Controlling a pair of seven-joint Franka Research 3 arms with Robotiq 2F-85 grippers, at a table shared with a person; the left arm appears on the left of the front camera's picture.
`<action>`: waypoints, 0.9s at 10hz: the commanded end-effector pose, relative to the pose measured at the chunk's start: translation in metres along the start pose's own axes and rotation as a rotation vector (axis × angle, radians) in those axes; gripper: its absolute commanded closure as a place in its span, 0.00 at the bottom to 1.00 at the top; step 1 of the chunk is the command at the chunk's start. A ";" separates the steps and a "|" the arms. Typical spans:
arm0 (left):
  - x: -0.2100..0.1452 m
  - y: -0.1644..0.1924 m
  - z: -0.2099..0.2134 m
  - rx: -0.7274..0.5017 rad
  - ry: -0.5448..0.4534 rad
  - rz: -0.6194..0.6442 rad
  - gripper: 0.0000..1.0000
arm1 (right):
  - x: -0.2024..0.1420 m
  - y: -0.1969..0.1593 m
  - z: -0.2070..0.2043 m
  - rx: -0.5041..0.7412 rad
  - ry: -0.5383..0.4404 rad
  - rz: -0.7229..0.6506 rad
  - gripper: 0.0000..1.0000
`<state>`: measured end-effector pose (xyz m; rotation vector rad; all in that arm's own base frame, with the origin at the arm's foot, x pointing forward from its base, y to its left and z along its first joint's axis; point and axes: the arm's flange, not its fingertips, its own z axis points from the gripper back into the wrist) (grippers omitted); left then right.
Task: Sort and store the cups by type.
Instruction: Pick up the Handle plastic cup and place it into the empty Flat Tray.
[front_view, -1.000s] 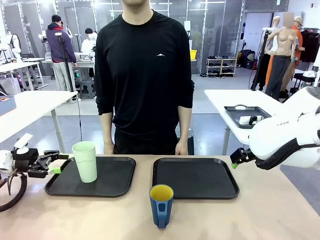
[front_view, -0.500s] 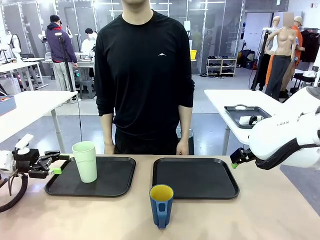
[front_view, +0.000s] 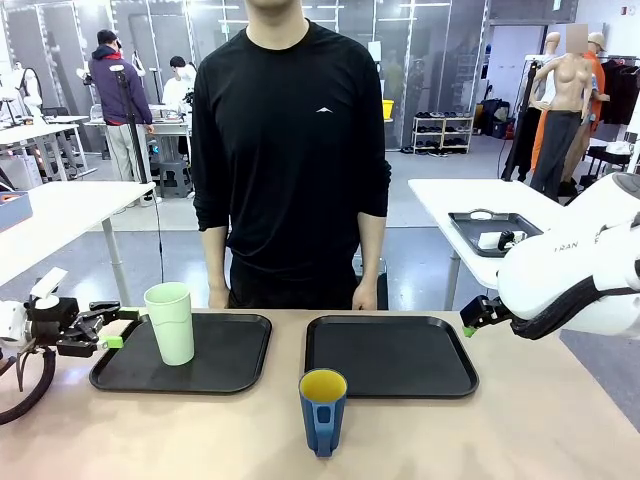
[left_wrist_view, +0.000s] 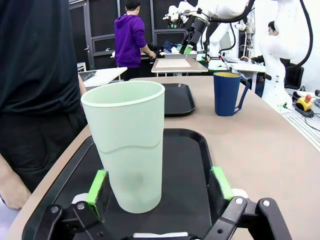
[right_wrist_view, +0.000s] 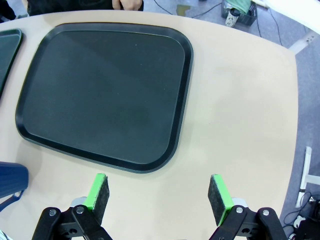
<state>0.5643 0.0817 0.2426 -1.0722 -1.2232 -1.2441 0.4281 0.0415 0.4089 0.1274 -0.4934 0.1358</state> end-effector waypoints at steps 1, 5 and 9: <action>0.000 0.002 -0.001 0.001 0.003 0.005 0.00 | -0.001 -0.001 -0.001 0.005 0.001 -0.003 0.00; 0.000 0.002 -0.001 0.001 0.003 0.005 0.00 | -0.001 -0.001 -0.001 0.005 0.001 -0.003 0.00; 0.000 0.002 -0.001 0.001 0.003 0.005 0.00 | -0.001 -0.001 -0.001 0.005 0.001 -0.003 0.00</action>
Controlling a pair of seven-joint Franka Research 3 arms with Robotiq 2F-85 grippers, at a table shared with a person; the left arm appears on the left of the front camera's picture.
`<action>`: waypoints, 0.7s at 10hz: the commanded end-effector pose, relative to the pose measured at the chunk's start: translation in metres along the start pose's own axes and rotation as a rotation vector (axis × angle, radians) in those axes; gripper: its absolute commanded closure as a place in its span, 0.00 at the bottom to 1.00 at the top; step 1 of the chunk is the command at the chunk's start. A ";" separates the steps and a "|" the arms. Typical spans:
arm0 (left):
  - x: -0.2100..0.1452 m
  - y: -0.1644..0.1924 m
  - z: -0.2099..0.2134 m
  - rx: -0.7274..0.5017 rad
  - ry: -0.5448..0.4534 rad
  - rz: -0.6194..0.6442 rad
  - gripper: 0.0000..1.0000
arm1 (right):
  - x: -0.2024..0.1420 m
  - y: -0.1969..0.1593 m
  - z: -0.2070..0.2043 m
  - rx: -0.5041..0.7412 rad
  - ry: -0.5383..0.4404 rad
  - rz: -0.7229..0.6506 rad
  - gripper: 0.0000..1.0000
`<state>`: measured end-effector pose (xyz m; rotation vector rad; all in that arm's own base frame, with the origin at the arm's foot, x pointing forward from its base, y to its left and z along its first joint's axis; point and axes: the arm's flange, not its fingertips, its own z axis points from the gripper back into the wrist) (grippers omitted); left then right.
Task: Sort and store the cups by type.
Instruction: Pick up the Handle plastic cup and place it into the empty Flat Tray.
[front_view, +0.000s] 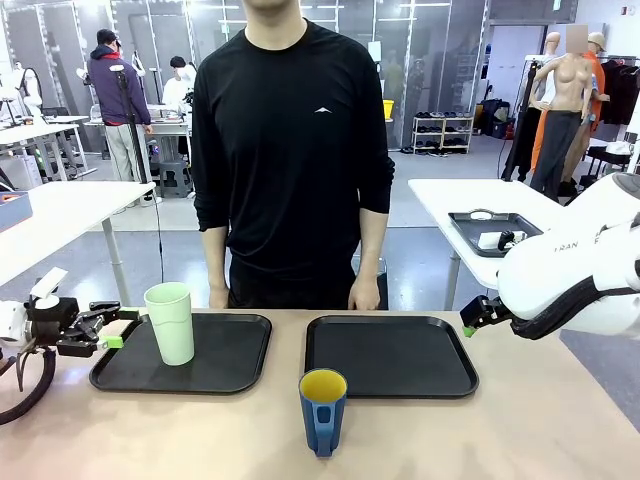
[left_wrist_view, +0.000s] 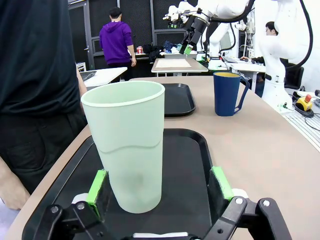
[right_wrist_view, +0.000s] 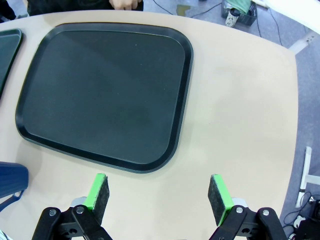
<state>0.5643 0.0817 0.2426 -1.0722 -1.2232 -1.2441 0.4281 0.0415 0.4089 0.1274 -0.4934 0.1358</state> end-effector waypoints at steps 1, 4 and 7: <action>0.000 0.002 -0.001 0.001 0.003 0.005 0.00 | -0.001 -0.001 -0.001 0.005 0.001 -0.003 0.00; 0.000 0.002 -0.001 0.001 0.003 0.005 0.00 | -0.001 -0.001 -0.001 0.005 0.001 -0.003 0.00; 0.000 0.002 -0.001 0.001 0.003 0.005 0.00 | -0.001 -0.001 -0.001 0.005 0.001 -0.003 0.00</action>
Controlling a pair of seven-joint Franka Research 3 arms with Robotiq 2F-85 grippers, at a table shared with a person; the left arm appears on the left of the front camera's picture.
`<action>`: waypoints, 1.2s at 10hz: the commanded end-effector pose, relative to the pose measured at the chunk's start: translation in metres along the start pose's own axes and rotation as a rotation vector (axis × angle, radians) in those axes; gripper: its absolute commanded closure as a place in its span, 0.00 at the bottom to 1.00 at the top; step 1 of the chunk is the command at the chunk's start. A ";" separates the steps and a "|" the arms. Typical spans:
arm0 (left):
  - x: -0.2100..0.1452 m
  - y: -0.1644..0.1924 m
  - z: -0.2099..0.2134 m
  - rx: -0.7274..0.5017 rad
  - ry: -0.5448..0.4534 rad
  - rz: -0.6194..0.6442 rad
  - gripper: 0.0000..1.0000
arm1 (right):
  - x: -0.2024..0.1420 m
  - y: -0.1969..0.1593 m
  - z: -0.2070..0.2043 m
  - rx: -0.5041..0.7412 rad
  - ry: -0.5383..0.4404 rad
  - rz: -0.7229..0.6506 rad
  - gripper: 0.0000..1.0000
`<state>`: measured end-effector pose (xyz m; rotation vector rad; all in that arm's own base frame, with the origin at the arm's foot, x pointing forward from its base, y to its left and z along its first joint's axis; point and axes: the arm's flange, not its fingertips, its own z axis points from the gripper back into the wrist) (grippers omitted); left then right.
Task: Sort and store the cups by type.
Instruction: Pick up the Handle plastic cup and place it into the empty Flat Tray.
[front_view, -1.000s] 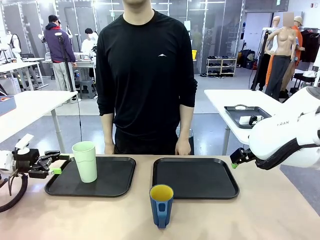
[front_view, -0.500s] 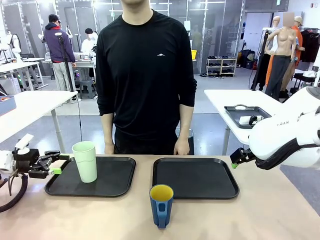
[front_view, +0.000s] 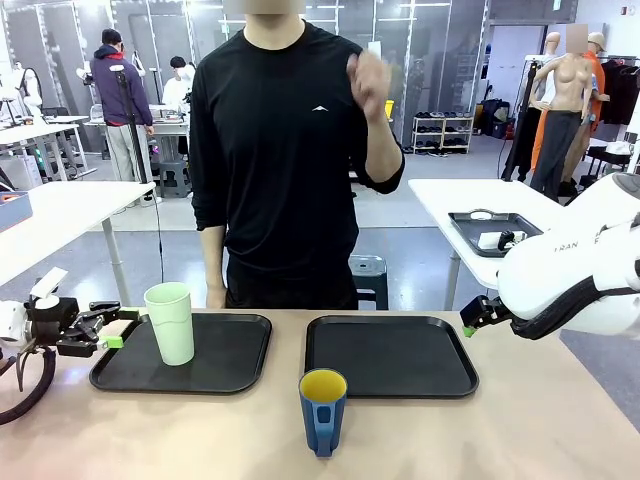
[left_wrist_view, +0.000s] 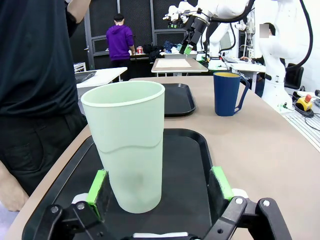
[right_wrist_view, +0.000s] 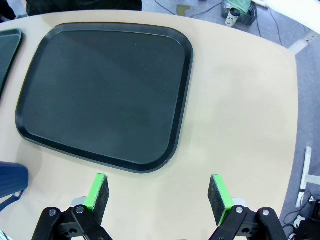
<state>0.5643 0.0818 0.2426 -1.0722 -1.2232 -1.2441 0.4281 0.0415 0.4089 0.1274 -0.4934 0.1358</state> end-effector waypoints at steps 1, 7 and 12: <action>0.000 0.002 -0.001 0.001 0.003 0.005 0.00 | -0.001 -0.001 -0.001 0.005 0.001 -0.003 0.00; 0.000 0.002 -0.001 0.001 0.003 0.005 0.00 | -0.001 -0.001 -0.001 0.005 0.001 -0.003 0.00; 0.000 0.002 -0.001 0.001 0.003 0.005 0.00 | -0.001 -0.001 -0.001 0.005 0.001 -0.003 0.00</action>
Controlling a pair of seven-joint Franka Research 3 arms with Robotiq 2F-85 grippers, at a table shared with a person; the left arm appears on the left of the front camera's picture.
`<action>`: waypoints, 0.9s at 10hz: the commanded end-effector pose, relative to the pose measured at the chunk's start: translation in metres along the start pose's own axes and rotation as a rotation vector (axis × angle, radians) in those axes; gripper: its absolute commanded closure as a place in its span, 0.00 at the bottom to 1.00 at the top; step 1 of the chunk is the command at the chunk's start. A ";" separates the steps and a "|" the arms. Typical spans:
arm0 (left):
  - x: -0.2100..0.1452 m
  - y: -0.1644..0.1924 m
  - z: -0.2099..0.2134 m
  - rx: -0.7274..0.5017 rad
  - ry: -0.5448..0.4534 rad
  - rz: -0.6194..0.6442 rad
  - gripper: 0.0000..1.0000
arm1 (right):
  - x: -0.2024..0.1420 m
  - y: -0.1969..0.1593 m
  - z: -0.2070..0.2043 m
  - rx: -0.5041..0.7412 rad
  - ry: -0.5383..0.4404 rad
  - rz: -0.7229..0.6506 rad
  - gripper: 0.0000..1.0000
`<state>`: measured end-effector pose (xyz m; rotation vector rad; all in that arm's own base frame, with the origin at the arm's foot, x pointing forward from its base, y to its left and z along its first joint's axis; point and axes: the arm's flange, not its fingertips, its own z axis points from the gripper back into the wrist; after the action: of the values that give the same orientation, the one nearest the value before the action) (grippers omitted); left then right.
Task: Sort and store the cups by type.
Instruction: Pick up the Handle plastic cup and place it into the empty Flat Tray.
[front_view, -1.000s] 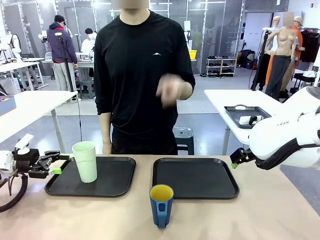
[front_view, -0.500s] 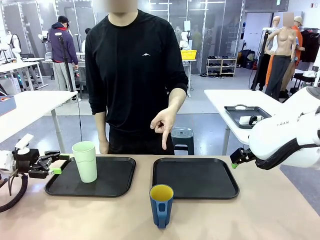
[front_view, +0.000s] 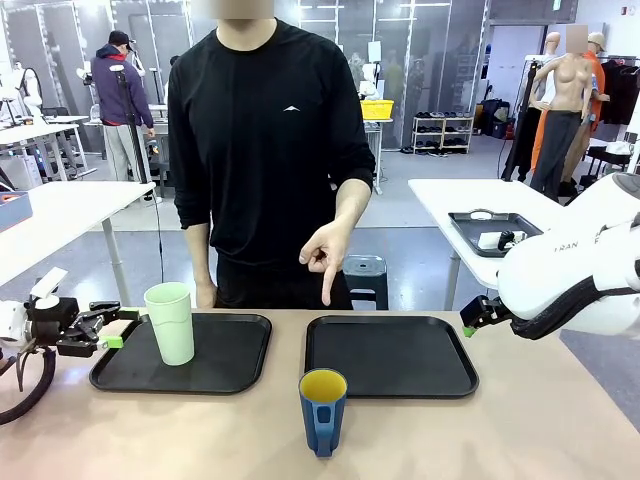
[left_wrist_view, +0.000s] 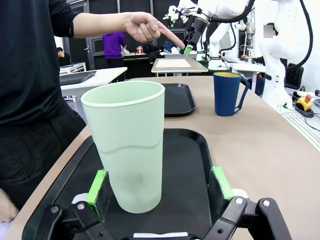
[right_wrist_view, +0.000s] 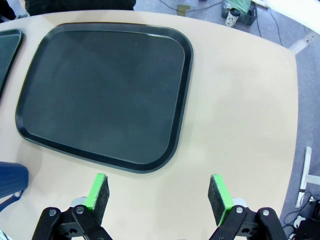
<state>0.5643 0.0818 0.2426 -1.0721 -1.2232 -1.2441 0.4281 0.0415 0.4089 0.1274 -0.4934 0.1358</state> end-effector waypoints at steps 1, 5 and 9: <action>0.000 0.002 -0.001 0.001 0.003 0.005 0.00 | -0.001 -0.001 -0.001 0.005 0.001 -0.003 0.00; 0.000 0.002 -0.001 0.001 0.003 0.005 0.00 | 0.000 0.000 0.000 0.000 0.000 0.000 0.00; 0.012 -0.021 0.006 -0.004 0.116 -0.010 0.00 | -0.008 -0.009 0.010 -0.048 -0.019 0.225 0.00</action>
<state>0.5603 0.0862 0.2442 -1.0521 -1.1923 -1.2643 0.4285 0.0381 0.4119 0.0663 -0.5044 0.2532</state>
